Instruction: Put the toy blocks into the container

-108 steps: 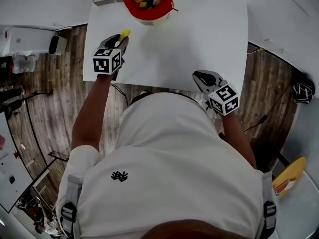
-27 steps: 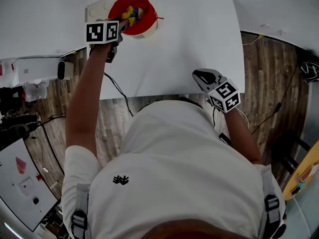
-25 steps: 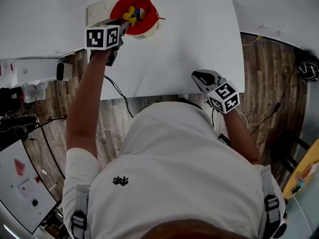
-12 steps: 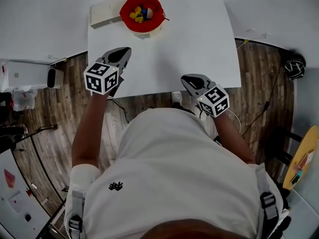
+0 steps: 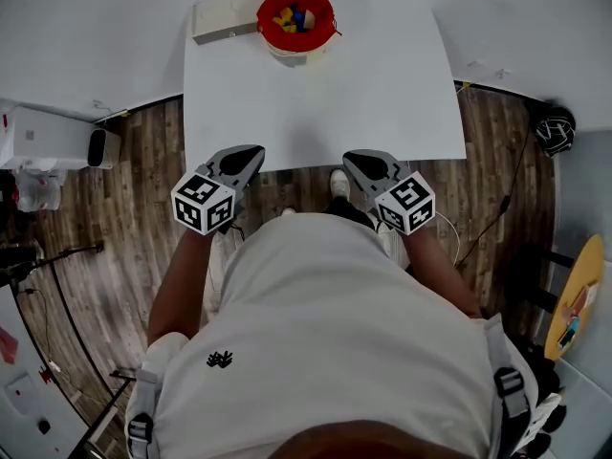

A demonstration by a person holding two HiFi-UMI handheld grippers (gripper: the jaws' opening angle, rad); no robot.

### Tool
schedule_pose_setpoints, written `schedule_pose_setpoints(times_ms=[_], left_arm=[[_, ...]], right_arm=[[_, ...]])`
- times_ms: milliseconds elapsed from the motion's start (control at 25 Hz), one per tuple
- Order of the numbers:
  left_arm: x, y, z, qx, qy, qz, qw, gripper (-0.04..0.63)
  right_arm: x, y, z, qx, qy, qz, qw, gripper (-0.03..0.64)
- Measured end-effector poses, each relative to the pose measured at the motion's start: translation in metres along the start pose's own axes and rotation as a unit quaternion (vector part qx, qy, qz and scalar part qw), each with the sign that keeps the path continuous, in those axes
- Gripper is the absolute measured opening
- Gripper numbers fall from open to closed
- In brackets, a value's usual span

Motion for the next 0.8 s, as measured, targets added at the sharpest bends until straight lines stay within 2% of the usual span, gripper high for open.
schedule_pose_setpoints(times_ms=[280,480,800], left_arm=[[0.022,-0.013,-0.039,-0.004,-0.009,-0.003,0.9999,0.006],[0.022,-0.021,-0.046,0.0,-0.018,0.012,0.9998,0.006],[0.026,-0.029,-0.05,0.008,-0.017,0.013,0.9997,0.006]], right_arm=[[0.001,0.038,-0.002,0.011,-0.014,-0.004,1.0,0.008],[0.002,0.049,-0.007,0.017,-0.016,-0.01,1.0,0.008],[-0.004,0.059,-0.009,0.019,-0.014,-0.028,0.999,0.006]])
Point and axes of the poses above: the fingertips, and each gripper's own axes: z forward along the fingers, y to its left, x out of its underside, the point moved 2 cm from there along -z, backward along the fingers, and after that the axes turned 4 degrees about -y, right-handed, at the moved point
